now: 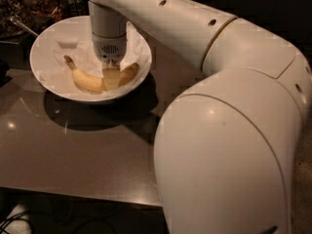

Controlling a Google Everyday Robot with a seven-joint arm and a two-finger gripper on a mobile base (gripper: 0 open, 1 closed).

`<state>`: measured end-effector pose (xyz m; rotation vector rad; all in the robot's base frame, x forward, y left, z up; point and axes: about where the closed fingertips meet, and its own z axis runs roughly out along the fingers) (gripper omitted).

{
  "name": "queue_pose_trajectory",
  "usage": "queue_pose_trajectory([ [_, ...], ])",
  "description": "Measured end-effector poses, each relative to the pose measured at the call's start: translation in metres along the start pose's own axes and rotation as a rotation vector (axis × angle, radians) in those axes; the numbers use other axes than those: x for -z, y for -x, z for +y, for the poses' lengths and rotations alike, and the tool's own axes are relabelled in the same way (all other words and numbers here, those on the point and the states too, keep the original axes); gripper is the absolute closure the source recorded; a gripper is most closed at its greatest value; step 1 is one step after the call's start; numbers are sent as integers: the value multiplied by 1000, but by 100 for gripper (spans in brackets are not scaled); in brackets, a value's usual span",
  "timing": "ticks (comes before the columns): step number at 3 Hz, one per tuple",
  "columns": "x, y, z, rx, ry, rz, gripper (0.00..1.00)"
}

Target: Pick banana from white bowl

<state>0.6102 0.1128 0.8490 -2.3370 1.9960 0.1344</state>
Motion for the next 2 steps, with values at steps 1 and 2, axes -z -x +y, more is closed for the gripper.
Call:
queue_pose_trajectory([
  [1, 25, 3, 23, 18, -70, -1, 100],
  [2, 45, 8, 39, 46, -106, 6, 100],
])
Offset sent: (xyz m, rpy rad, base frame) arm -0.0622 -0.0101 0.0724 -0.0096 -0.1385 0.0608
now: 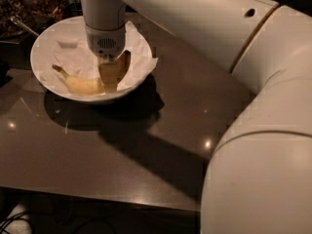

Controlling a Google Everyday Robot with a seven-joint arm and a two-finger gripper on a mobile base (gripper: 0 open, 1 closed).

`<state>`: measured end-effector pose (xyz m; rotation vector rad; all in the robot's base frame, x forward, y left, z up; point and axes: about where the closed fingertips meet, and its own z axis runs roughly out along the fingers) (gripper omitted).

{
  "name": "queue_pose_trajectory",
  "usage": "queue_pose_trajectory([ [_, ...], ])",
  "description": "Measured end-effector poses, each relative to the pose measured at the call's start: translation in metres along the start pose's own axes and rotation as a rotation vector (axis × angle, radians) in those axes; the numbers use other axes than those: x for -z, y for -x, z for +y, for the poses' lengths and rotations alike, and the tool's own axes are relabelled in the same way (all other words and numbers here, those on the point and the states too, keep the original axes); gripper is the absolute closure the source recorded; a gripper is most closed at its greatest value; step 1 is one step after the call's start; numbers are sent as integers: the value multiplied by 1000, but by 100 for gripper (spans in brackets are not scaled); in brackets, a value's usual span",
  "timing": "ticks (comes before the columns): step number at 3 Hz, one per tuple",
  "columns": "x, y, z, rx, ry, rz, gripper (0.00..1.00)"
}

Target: Pick banana from white bowl

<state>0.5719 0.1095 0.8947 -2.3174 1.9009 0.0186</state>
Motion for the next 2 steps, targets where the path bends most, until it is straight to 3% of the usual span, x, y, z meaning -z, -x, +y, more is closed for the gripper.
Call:
queue_pose_trajectory([
  [2, 64, 11, 59, 158, -97, -40, 100],
])
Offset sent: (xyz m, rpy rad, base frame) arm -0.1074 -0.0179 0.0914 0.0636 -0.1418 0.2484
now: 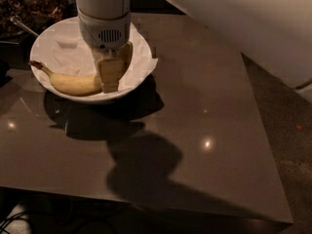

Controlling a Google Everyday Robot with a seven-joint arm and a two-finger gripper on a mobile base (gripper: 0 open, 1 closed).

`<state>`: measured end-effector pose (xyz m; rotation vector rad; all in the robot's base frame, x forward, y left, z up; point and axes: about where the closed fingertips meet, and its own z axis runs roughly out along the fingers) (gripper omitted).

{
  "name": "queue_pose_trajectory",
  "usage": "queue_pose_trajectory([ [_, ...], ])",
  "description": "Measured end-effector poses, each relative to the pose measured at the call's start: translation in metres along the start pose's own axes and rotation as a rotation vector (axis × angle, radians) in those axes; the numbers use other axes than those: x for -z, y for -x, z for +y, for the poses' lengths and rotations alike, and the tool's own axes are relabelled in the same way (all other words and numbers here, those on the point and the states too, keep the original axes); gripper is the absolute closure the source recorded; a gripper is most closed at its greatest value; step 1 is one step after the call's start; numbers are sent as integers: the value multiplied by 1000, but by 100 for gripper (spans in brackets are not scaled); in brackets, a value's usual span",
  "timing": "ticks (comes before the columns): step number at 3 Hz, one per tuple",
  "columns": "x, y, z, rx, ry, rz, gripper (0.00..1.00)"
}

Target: Pick banana from white bowl

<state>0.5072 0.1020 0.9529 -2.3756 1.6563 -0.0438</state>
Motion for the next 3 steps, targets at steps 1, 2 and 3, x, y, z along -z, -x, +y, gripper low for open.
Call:
queue_pose_trajectory([
  [1, 22, 4, 19, 55, -26, -40, 100],
  [2, 30, -1, 39, 74, -28, -87, 100],
  [3, 32, -10, 56, 60, -35, -119, 100],
])
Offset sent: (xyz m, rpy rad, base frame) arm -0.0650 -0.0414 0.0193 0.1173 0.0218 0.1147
